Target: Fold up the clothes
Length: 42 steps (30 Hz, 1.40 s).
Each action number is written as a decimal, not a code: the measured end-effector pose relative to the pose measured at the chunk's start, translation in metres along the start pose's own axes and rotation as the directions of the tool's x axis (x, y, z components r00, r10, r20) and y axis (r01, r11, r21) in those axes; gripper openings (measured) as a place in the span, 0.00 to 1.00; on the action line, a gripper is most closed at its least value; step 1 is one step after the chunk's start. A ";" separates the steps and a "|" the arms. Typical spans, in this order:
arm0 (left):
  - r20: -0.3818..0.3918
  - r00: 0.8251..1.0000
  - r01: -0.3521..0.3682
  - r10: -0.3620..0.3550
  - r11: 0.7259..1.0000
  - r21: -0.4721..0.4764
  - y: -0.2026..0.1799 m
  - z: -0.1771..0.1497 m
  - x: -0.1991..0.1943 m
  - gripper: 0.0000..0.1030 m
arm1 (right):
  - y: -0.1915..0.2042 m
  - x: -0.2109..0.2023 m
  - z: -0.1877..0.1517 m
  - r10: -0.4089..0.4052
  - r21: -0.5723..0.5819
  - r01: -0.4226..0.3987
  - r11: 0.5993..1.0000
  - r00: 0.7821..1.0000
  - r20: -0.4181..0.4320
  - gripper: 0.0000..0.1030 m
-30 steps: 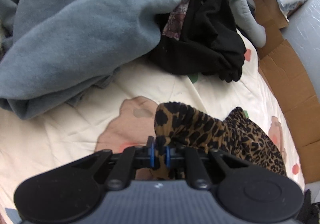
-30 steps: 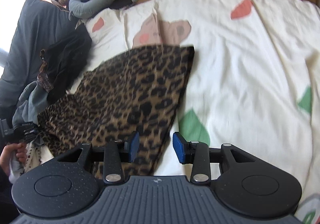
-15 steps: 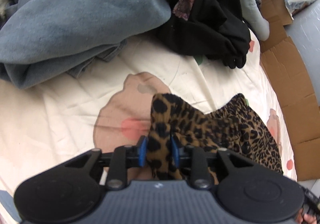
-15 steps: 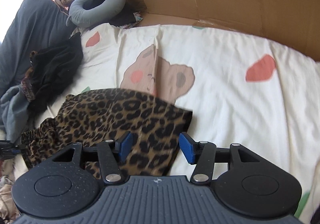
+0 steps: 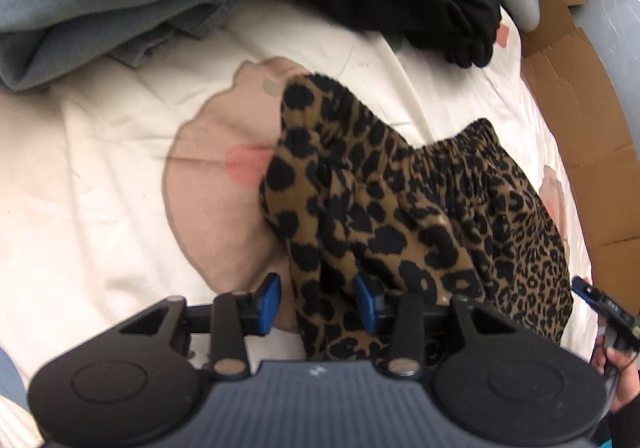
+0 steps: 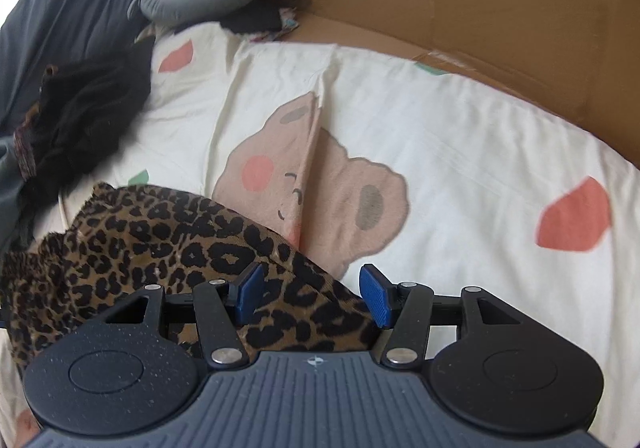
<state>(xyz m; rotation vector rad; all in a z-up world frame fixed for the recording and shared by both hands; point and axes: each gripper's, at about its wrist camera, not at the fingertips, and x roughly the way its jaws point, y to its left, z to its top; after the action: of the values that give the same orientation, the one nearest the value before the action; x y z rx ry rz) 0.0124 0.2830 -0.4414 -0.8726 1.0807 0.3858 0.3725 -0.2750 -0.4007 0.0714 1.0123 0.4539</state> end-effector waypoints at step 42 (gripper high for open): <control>0.038 0.997 0.067 -0.071 0.993 0.102 -0.024 0.016 0.006 0.03 | 0.013 -0.049 -0.021 -0.137 -0.089 0.140 0.986 0.990 0.039 0.01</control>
<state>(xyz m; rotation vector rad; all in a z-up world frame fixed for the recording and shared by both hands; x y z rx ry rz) 0.0406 0.2800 -0.4335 -0.8071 1.0202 0.2880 0.3286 -0.2864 -0.3694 -0.0736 0.9565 0.3706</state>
